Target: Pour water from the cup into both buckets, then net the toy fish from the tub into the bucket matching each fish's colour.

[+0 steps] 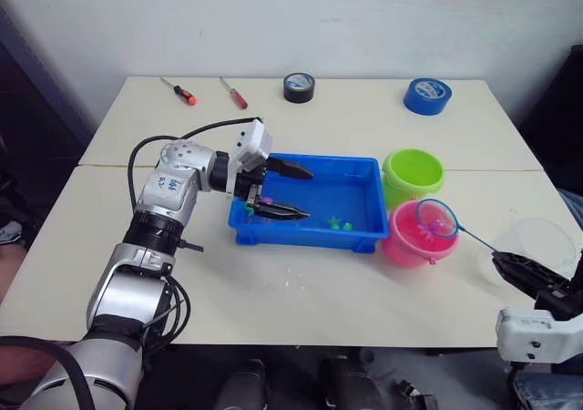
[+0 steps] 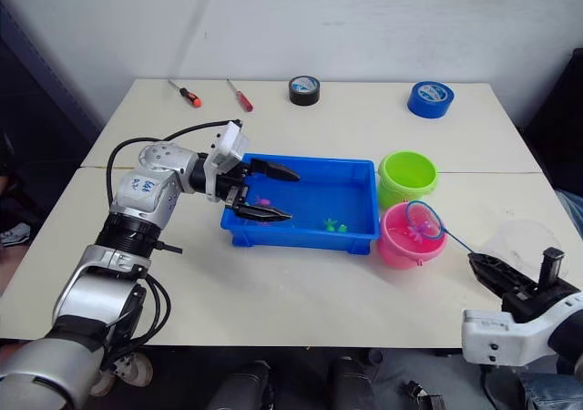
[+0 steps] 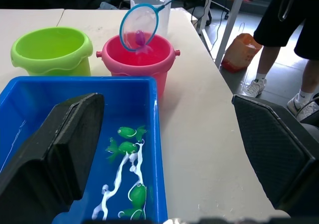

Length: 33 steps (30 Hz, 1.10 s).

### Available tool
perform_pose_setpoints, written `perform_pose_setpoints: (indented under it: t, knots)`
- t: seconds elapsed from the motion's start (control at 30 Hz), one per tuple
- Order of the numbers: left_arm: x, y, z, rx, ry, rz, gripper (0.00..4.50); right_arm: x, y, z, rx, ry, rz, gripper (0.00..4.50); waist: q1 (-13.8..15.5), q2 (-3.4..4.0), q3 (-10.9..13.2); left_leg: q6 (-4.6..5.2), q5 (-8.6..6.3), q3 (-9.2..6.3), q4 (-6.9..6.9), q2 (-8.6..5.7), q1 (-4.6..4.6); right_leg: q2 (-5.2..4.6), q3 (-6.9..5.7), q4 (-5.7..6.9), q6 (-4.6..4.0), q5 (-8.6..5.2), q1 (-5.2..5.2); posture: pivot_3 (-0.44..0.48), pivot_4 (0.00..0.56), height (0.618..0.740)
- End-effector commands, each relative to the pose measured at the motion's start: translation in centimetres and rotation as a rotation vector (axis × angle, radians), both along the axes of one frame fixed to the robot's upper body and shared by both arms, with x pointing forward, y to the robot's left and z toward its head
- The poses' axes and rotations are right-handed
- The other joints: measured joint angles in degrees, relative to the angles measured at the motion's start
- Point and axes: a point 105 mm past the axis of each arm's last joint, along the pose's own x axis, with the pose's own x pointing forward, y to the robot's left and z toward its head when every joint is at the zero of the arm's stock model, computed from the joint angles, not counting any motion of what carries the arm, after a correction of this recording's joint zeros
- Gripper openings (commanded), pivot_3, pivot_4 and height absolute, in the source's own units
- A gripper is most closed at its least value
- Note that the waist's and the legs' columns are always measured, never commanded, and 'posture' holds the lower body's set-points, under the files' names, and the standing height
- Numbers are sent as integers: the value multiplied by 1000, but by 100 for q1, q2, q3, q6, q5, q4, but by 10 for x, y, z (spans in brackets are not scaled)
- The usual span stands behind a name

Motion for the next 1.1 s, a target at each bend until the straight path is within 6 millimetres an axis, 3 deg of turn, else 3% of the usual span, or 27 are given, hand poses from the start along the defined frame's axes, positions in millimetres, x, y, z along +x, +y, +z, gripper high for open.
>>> perform_pose_setpoints:
  t: [0.03,0.13,0.23,0.37,0.5,0.6,0.73,0.83,1.03,1.1]
  knots:
    - [3,2,13,-19,-51,10,4443,4,-2,11,-71,-66,36,0,-10,0,0,0,0,1,0,0,3,0,1,0,0,0,2,0,150,736]
    - [3,2,13,-21,-55,13,4443,9,-4,14,-67,-79,45,0,-20,0,0,-1,0,-1,-1,2,7,1,-1,0,0,0,7,0,150,736]
    - [3,2,13,-23,-58,13,4443,7,-1,4,-61,-28,76,0,-18,0,0,0,0,-2,-1,2,9,0,-2,-3,0,0,13,0,150,736]
    - [3,4,12,-22,-59,16,4443,11,-1,14,-85,-96,74,0,-17,0,0,0,0,-5,0,1,9,0,-4,-5,0,0,17,0,150,736]
    - [3,4,11,-19,-62,16,4443,4,3,-5,-109,5,118,0,-17,0,0,0,-1,-10,-1,2,17,1,-6,-6,0,0,27,0,150,736]
    - [4,3,11,-18,-64,16,4443,12,-8,14,-112,-79,62,0,-34,0,0,-1,-1,-9,-1,1,16,0,-5,-6,0,0,27,0,150,736]
    - [4,2,12,-19,-68,12,4443,3,5,-6,-94,25,131,0,-69,0,0,0,-1,-13,-1,2,24,1,-7,-8,0,0,37,0,150,736]
    - [5,1,10,-16,-70,12,4443,7,-1,5,-97,-38,93,0,-72,0,0,-1,-1,-18,-5,3,23,2,-10,-8,-1,-1,37,0,150,736]
    - [8,9,1,17,-61,34,4443,12,7,23,144,-68,73,0,-90,0,0,-1,-1,-16,-1,3,28,1,-9,-7,0,0,42,0,150,736]
    - [12,21,-7,37,-45,84,4443,19,21,32,435,-25,81,0,-108,0,0,-2,0,-15,-2,5,29,2,-8,-6,-1,0,42,0,150,736]
